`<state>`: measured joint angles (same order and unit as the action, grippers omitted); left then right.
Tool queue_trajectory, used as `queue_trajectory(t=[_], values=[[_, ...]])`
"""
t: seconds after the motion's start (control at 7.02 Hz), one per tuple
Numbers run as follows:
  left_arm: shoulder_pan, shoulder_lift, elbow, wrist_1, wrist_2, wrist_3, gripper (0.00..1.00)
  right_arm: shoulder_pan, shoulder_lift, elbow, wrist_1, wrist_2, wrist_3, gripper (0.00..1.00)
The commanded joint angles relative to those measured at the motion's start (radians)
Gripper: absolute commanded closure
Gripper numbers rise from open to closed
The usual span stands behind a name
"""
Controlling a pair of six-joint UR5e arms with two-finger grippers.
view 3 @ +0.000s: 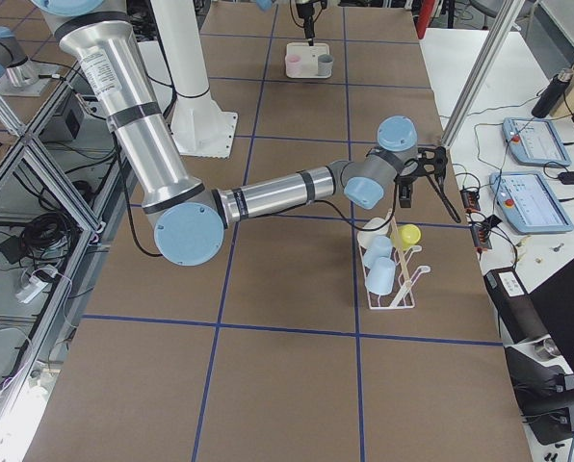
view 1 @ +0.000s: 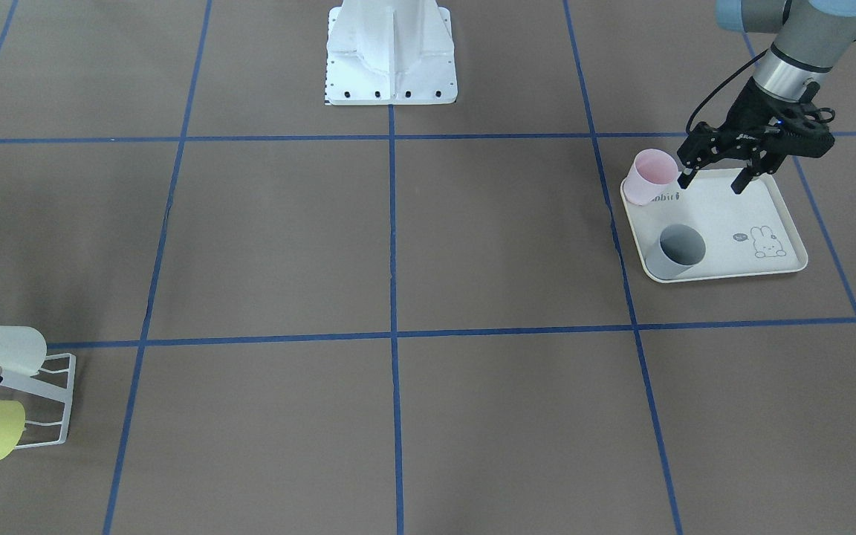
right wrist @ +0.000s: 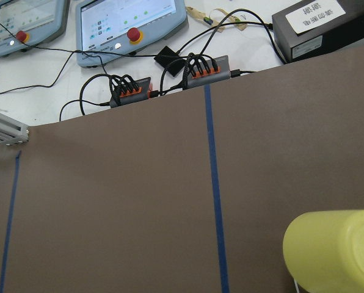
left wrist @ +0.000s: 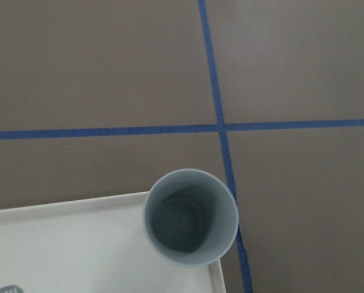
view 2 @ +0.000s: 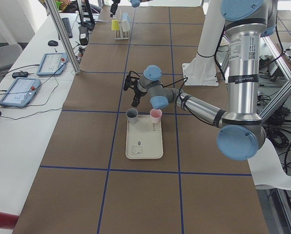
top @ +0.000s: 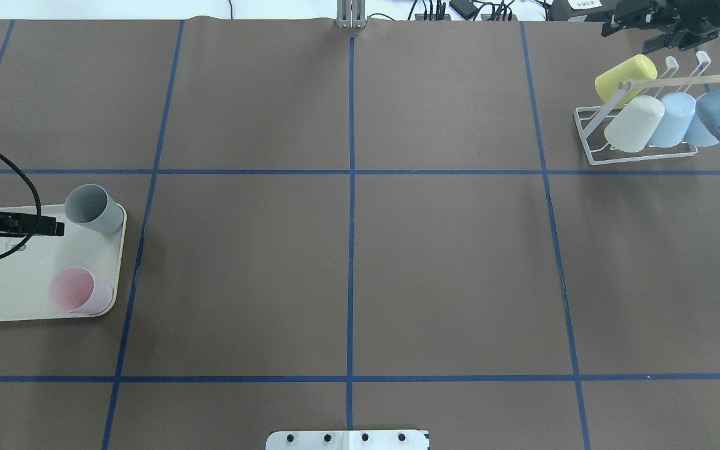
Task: Transfer IKEA cup to right arm and place on rack
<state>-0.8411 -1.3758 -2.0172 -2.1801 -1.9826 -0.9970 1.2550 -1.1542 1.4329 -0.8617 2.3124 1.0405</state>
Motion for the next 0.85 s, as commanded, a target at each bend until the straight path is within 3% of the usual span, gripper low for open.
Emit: queue_trajectory(t=[0.0,0.28,0.57,0.71], values=[[0.066,0.026,0.006,0.025,-0.067,-0.035,0.01,0.0,-0.007,0.064,0.007,0.019,0.077,0.0],[0.146,0.026,0.025,0.023,-0.067,-0.115,0.01,0.0,-0.007,0.063,0.012,0.019,0.078,0.0],[0.148,0.027,0.031,0.022,-0.065,-0.107,0.02,0.0,-0.007,0.066,0.012,0.021,0.078,0.0],[0.148,0.026,0.044,0.019,-0.062,-0.106,0.19,0.0,-0.009,0.063,0.013,0.019,0.078,0.0]])
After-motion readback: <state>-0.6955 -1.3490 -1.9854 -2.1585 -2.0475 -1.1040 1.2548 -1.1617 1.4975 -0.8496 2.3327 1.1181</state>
